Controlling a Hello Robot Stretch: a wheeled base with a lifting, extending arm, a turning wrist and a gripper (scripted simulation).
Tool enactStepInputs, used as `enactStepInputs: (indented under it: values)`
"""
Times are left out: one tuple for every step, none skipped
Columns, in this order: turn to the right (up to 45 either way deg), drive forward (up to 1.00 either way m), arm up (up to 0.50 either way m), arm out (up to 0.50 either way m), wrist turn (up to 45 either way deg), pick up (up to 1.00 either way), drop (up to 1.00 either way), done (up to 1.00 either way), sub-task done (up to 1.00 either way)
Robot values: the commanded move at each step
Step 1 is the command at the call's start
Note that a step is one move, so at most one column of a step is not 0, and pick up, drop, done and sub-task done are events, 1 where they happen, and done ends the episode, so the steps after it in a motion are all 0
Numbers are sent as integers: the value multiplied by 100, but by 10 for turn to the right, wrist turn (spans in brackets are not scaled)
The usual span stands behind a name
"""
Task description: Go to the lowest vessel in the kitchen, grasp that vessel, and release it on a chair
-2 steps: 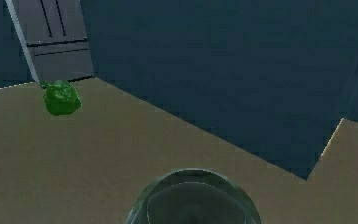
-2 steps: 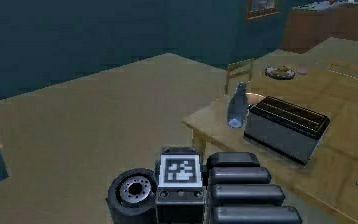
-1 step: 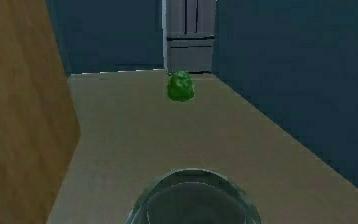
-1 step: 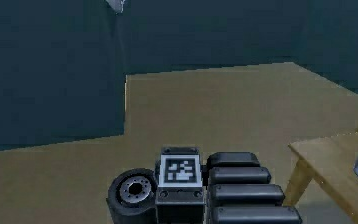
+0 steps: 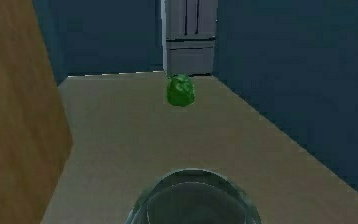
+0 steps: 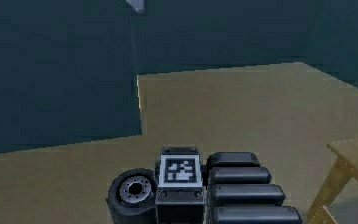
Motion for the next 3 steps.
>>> enactStepInputs:
  values:
    - [-450,0,0,0,0,0,0,0,0]
    - [-450,0,0,0,0,0,0,0,0]
    - [0,15,0,0,0,0,0,0,0]
